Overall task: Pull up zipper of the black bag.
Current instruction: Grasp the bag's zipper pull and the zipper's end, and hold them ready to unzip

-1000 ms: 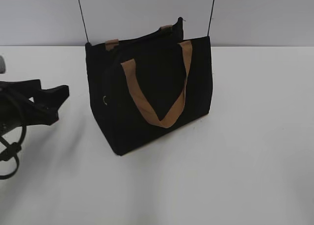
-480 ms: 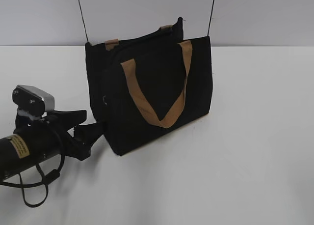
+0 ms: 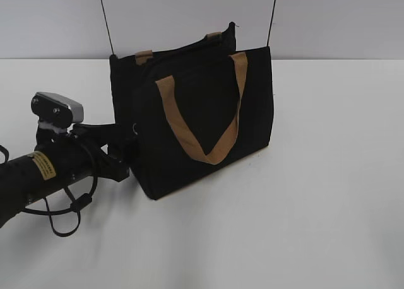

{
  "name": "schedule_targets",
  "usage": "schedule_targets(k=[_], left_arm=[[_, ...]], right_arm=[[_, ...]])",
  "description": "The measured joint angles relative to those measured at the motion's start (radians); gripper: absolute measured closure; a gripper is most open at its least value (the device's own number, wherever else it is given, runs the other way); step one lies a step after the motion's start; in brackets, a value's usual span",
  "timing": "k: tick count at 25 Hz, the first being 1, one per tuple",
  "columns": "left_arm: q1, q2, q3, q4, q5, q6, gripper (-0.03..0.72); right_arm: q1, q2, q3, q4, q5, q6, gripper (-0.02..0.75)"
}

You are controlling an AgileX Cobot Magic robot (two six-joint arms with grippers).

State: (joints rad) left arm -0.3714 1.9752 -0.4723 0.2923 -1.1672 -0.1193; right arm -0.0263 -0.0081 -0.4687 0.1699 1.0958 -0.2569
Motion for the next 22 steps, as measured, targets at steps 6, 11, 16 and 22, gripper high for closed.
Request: schedule_targets(k=[6,11,16,22], left_arm=[[0.0,0.005,-0.058,0.025,0.084,-0.001,0.183],[0.0,0.05,-0.071,0.045,0.09,-0.002,0.214],[0.0,0.078,-0.071,0.046,0.058,-0.002,0.252],[0.0,0.078,-0.089,0.048,0.037,-0.002,0.291]], right_arm=[[0.0,0.0,0.0,0.001,0.0,0.0,0.34],[0.0,0.0,0.0,0.002,0.0,0.0,0.34],[0.0,0.0,0.0,0.002,0.0,0.0,0.34],[0.0,0.0,0.0,0.003,0.0,0.0,0.34]])
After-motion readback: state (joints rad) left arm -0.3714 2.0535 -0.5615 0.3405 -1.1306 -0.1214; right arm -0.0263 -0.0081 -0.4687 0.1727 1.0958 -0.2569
